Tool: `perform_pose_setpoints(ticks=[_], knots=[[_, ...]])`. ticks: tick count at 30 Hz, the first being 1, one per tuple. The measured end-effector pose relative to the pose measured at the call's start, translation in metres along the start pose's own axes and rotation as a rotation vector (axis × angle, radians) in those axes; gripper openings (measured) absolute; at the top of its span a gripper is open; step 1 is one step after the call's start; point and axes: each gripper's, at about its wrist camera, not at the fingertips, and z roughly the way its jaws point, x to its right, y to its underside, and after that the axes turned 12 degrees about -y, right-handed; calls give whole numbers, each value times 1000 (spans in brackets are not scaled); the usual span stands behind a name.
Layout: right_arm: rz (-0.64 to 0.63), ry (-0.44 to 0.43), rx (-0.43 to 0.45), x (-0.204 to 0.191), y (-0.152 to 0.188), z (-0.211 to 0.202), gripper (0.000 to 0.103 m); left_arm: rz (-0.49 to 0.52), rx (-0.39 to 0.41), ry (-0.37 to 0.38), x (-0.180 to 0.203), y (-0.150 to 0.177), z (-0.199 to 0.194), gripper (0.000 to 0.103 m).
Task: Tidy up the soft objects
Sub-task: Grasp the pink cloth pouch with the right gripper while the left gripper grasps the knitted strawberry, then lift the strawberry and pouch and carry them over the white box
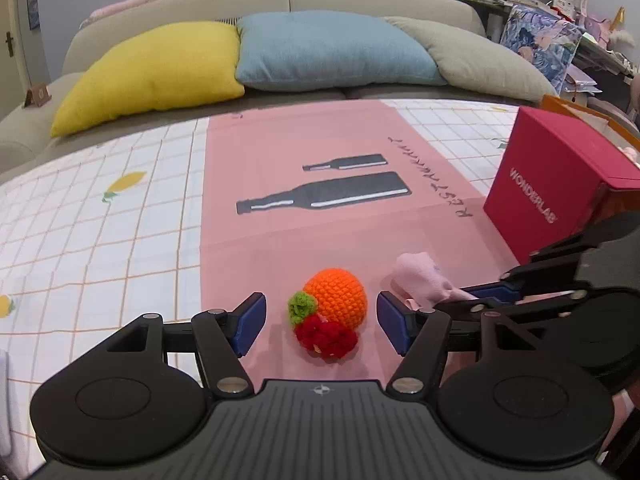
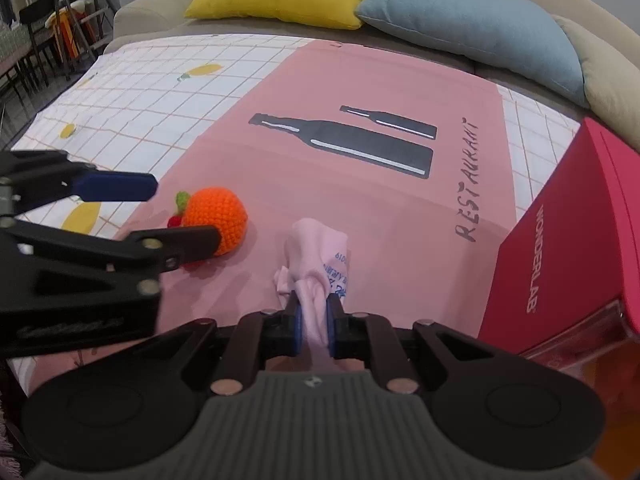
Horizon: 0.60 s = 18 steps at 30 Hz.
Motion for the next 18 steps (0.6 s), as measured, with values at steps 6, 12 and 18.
perform_pose_setpoints(ticks=[6,12,18], knots=[[10,5,2,0,0,1,10,-12,-22,-7,2,2,15,71],[2,10,4,-2,1,1,10,-26,-26,23,2,4,17,55],[0,9,-13,-3,-3,0,10,-52,-36,23,-4,6,10,53]])
